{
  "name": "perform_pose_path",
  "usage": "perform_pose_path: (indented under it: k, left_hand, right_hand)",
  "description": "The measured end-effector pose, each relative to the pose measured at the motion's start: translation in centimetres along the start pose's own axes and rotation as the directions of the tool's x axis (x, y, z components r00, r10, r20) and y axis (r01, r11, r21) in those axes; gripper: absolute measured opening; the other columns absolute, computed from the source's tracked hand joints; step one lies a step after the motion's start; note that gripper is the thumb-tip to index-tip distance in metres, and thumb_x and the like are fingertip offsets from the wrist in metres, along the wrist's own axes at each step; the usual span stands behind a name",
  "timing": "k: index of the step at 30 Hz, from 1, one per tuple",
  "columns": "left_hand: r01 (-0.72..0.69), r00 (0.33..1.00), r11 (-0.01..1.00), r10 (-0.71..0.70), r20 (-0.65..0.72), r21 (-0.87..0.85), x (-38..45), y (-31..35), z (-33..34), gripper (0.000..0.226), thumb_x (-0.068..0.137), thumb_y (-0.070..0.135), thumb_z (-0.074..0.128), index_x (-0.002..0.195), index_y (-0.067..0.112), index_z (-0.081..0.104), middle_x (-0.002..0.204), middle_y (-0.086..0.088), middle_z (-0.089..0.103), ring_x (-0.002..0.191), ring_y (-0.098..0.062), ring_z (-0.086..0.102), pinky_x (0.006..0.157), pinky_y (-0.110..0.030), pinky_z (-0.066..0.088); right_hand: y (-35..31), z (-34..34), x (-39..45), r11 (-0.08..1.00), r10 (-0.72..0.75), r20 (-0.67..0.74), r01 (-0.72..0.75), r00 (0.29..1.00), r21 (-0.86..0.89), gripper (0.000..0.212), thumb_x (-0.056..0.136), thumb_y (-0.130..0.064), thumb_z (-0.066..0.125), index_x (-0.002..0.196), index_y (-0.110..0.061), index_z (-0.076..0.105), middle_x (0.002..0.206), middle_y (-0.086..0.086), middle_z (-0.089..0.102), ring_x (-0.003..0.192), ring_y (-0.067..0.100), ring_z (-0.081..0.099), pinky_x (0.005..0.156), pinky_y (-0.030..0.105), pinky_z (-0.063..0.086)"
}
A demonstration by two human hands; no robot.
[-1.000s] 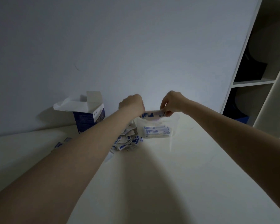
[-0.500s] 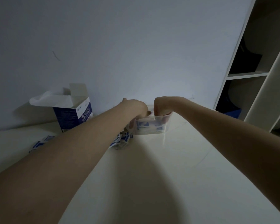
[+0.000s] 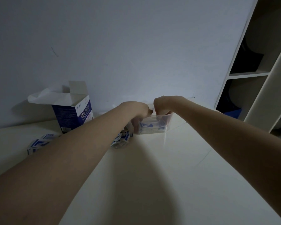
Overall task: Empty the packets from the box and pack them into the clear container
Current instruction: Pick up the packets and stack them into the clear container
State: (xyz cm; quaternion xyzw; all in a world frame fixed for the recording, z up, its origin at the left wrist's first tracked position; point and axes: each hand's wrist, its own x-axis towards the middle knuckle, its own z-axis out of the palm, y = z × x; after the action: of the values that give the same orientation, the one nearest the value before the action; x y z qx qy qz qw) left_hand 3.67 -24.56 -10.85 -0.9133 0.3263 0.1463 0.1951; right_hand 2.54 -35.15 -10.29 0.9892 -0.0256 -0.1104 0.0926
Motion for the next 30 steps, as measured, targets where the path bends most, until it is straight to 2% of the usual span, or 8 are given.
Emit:
perform_pose_path:
  k: [3,6,12,17,22,24,28,30]
  left_hand:
    - [0.092,0.993,0.968,-0.106,-0.049,-0.233,-0.5,0.5,-0.3,0.026,0.086,0.027,0.059,0.105,0.012,0.051,0.095,-0.003,0.066,0.084,-0.021,0.057,0.089,-0.032,0.041]
    - [0.152,0.93,0.95,-0.231,-0.285,-0.274,-1.4,0.6,-1.2,0.037,0.098,0.039,0.031,0.075,0.015,0.047,0.061,0.001,0.058,0.079,-0.018,0.052,0.095,-0.038,0.031]
    - [0.082,0.765,0.931,-0.288,-0.576,-0.356,-5.8,-2.7,-1.6,0.028,0.096,0.024,0.04,0.106,0.013,0.065,0.082,0.0,0.074,0.095,-0.017,0.062,0.095,-0.036,0.036]
    - [0.082,0.889,0.89,-0.268,-0.37,-0.448,-8.9,-6.5,2.6,0.02,0.091,0.021,0.054,0.105,0.012,0.065,0.082,-0.001,0.073,0.076,-0.014,0.062,0.077,-0.027,0.046]
    - [0.185,0.956,0.959,-0.226,-0.188,-0.213,-11.7,-8.9,8.6,0.025,0.076,0.019,0.063,0.057,0.016,0.048,0.057,-0.002,0.051,0.057,-0.019,0.05,0.05,-0.025,0.039]
    - [0.17,0.972,0.965,-0.197,-0.127,-0.197,-13.1,-9.9,10.2,0.013,0.073,0.026,0.068,0.073,0.016,0.06,0.076,-0.004,0.065,0.07,-0.021,0.059,0.058,-0.029,0.049]
    - [0.127,0.989,0.936,-0.143,-0.027,-0.329,-14.8,-11.0,12.2,0.033,0.081,0.022,0.068,0.107,0.011,0.051,0.1,0.001,0.054,0.094,-0.014,0.048,0.064,-0.011,0.037]
    - [0.083,0.979,0.91,-0.15,-0.136,-0.406,-14.6,-11.8,13.2,0.049,0.068,0.035,0.07,0.108,0.011,0.054,0.102,0.002,0.059,0.102,-0.02,0.055,0.078,-0.027,0.049]
  right_hand:
    - [-0.2,-0.1,-0.6,0.999,0.026,-0.022,-0.026,0.999,-0.02,0.022,0.085,-0.02,0.063,0.074,-0.006,0.05,0.064,0.002,0.047,0.072,0.022,0.053,0.068,0.028,0.041]
    - [-0.4,-1.3,-1.6,0.998,0.022,-0.101,-0.016,0.995,0.062,0.019,0.087,-0.008,0.057,0.069,-0.003,0.055,0.065,0.007,0.06,0.058,0.022,0.062,0.071,0.03,0.055]
    - [-3.5,-4.1,-4.4,0.968,-0.008,-0.513,0.136,0.858,0.212,0.03,0.092,-0.016,0.053,0.063,-0.01,0.045,0.066,0.006,0.055,0.068,0.023,0.069,0.071,0.032,0.058]
    - [-9.2,-2.4,-6.3,0.857,-0.163,-0.501,0.373,0.85,0.354,0.022,0.091,-0.015,0.05,0.093,-0.001,0.067,0.091,0.016,0.069,0.08,0.026,0.067,0.078,0.034,0.055]
    - [-14.5,1.2,-6.7,0.835,-0.384,-0.362,0.487,0.85,0.257,0.032,0.095,-0.022,0.043,0.107,-0.002,0.065,0.109,0.017,0.065,0.102,0.03,0.06,0.077,0.029,0.041]
    - [-15.8,2.5,-6.5,0.806,-0.411,-0.378,0.524,0.83,0.274,0.034,0.092,-0.033,0.051,0.115,-0.011,0.063,0.117,0.013,0.061,0.111,0.03,0.054,0.087,0.032,0.042]
    - [-18.1,3.8,-6.1,0.856,-0.342,-0.382,0.452,0.859,0.25,0.047,0.088,-0.051,0.049,0.123,-0.019,0.053,0.126,0.011,0.056,0.12,0.032,0.044,0.094,0.04,0.034]
    - [-18.9,4.1,-6.1,0.871,-0.337,-0.357,0.433,0.871,0.234,0.054,0.085,-0.053,0.054,0.124,-0.017,0.05,0.127,0.01,0.054,0.119,0.031,0.043,0.096,0.041,0.034]
